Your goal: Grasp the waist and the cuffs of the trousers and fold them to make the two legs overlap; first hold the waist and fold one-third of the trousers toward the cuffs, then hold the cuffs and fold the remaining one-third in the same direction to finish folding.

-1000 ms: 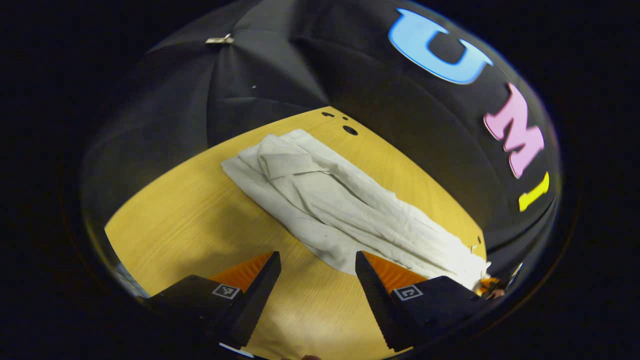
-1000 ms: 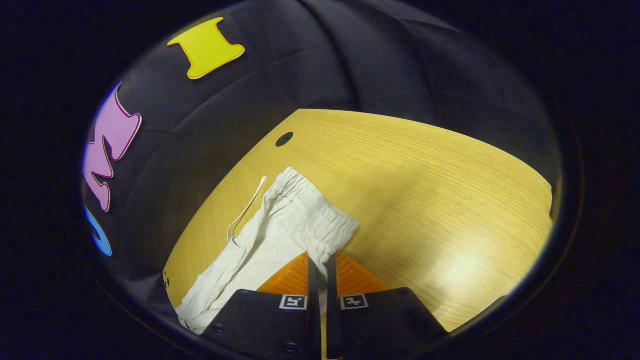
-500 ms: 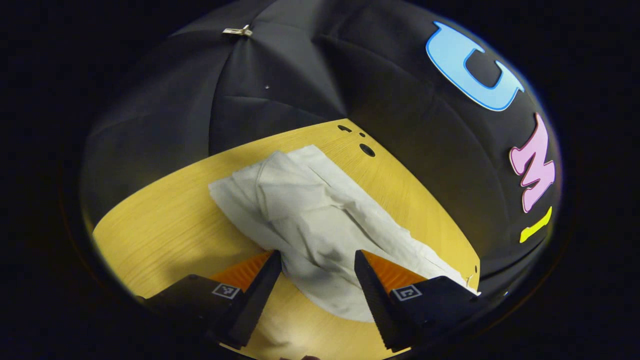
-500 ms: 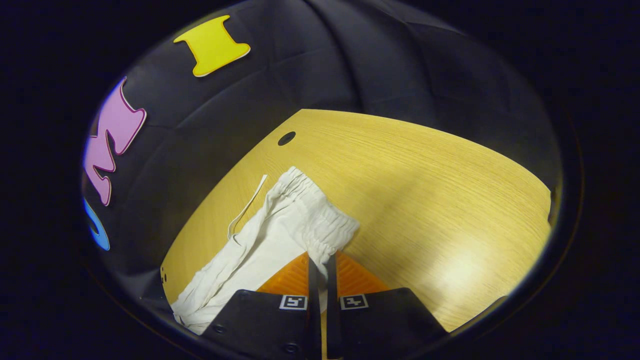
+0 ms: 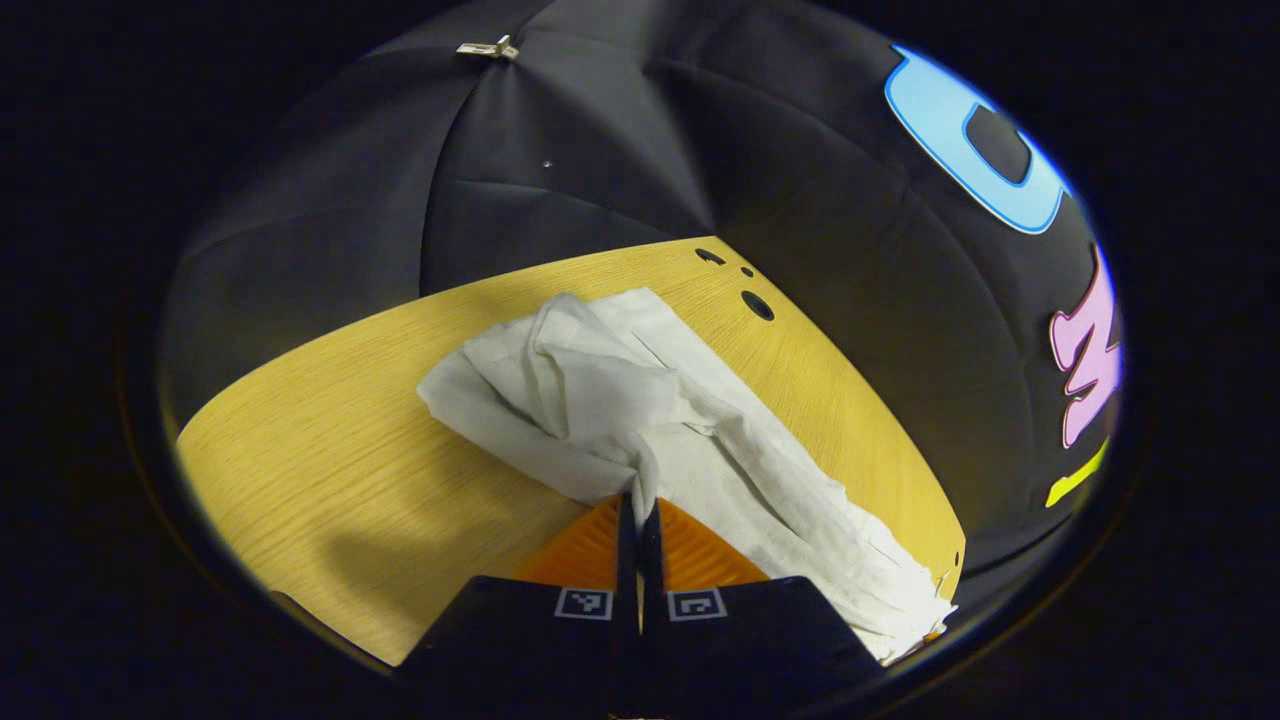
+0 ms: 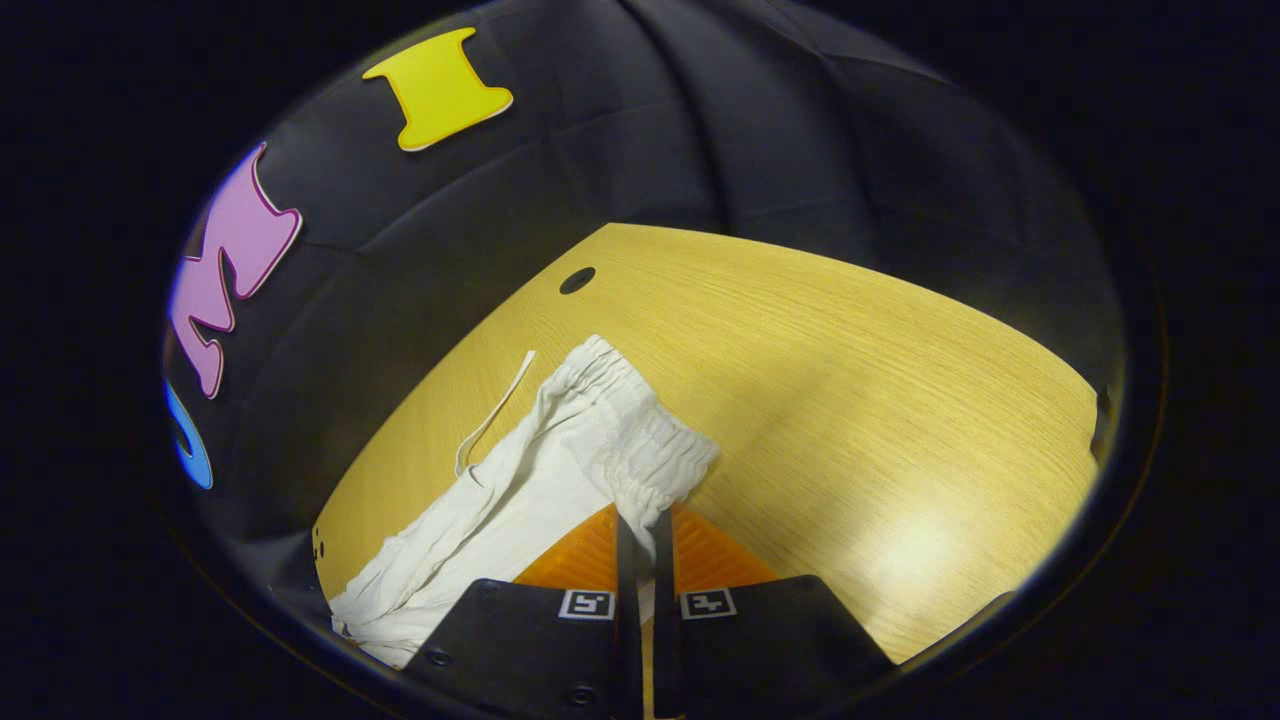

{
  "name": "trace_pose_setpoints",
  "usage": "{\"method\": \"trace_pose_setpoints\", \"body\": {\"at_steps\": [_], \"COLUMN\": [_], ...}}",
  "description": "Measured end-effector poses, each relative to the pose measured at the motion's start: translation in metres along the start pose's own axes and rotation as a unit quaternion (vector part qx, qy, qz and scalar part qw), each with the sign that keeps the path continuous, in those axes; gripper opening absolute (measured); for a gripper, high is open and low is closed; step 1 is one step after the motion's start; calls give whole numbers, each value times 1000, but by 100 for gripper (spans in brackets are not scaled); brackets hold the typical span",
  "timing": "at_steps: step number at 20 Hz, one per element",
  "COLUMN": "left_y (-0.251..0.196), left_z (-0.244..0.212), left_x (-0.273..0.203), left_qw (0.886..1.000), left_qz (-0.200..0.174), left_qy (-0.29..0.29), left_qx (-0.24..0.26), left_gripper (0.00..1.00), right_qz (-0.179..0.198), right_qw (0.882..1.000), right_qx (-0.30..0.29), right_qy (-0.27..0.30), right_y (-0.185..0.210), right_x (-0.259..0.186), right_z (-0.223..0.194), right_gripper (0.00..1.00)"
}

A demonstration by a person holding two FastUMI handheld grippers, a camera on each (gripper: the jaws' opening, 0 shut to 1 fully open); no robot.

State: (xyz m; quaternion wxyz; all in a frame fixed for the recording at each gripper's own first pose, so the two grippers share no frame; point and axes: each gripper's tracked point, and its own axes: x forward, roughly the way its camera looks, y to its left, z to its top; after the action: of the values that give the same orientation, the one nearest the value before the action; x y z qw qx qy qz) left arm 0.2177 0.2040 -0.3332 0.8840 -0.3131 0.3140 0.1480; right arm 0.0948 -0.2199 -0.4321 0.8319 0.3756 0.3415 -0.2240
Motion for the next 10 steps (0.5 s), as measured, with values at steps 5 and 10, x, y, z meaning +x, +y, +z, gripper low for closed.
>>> {"method": "trace_pose_setpoints", "body": {"at_steps": [5, 10], "left_y": [-1, -2], "left_z": [-5, -15], "left_x": [-5, -16], "left_qw": [1000, 999], "left_qz": [-6, -26], "left_qy": [10, 19], "left_qx": [-9, -12], "left_gripper": [6, 6], "right_qz": [12, 39], "right_qw": [999, 997], "right_qx": [-2, -17], "right_qy": [-31, -58], "right_y": [6, 18], "right_x": [-23, -45], "right_z": [18, 41], "right_gripper": [9, 9]}}
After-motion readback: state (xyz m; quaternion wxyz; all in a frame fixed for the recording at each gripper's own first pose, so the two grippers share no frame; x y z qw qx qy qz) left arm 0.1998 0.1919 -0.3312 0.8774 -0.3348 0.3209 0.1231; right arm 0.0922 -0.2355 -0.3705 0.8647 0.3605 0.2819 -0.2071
